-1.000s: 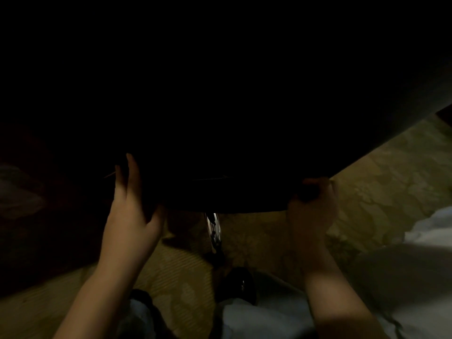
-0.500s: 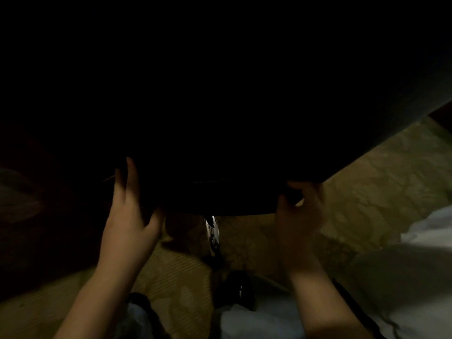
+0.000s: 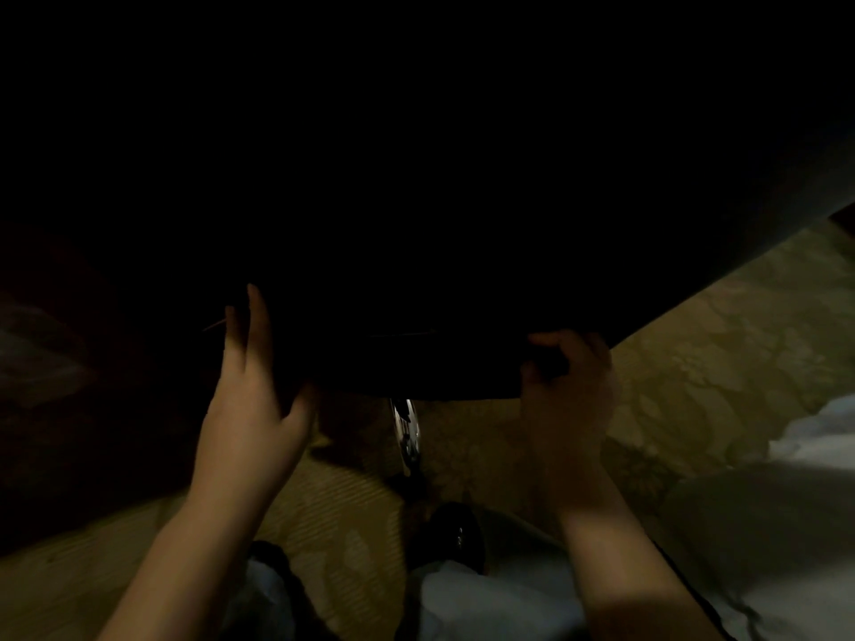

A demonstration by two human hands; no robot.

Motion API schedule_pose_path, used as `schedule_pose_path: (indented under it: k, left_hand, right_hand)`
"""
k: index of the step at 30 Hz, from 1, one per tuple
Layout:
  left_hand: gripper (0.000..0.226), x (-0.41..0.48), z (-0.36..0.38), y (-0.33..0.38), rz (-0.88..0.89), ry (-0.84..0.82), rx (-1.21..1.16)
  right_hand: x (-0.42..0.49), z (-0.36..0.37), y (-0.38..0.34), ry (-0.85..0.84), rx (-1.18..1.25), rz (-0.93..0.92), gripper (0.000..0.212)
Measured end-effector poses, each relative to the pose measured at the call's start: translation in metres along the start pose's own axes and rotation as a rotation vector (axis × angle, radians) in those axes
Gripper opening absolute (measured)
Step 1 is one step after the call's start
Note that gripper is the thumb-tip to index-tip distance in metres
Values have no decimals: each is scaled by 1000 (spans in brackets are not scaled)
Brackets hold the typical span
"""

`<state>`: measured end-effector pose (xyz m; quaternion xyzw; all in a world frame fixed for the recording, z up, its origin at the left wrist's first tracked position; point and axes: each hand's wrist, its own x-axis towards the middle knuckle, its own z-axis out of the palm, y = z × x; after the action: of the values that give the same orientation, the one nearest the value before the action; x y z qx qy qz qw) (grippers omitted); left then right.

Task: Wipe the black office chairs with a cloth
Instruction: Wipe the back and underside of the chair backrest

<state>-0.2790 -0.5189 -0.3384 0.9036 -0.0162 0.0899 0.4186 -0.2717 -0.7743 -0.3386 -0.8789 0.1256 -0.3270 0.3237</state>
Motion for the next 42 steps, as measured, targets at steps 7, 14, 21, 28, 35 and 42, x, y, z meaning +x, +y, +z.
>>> schedule_pose_path:
  k: [7,14,21,28,35,42]
  left_hand:
    - [93,-3,-3,3,-1,-7,-12]
    - [93,-3,-2,4,-10,-32,0]
    - [93,-1,2,2,-21,-38,27]
    - [89,-2,-3,4,-15,6,-21]
    - [71,-2,-5,3,18,136,6]
    - [60,-1,-8,2,-11,174,11]
  right_hand:
    - [25,-30,-32,379,141,-248,17]
    - [-5,11,4,184,208,-122,14]
    - [-15,26,17,28,87,-8,17]
    - [-7,16,3,35,65,-29,23]
    - [27,-25,-38,432,254,-243,23]
    - [-1,11,-14,204,201,-248,13]
